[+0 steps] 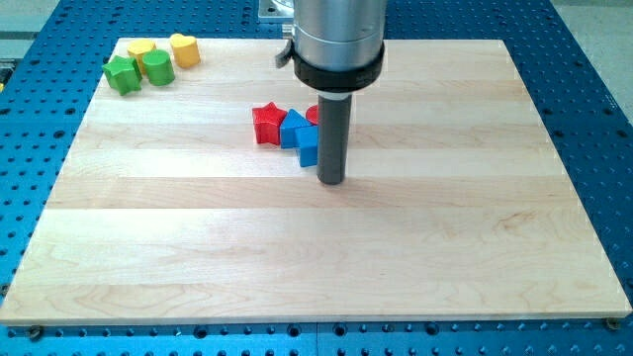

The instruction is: Move the arm parallel to the left of the red star

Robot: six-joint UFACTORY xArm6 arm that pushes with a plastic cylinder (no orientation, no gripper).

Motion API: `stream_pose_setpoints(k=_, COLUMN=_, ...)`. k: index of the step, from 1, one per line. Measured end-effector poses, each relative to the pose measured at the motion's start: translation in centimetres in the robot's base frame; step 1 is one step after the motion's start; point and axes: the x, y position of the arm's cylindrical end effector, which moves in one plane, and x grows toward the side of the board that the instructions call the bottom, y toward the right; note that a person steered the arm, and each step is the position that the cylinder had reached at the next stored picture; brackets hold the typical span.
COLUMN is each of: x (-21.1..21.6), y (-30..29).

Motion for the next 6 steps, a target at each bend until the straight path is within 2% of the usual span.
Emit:
stream_pose_setpoints(k=1, x=6.5, y=-12.8)
stream_pose_setpoints(k=2, x=5.4, y=-25.7)
stream_pose_setpoints(k=3, x=3.5, y=-31.4)
stream_pose_setpoints(k=6, x=3.9, y=-31.5)
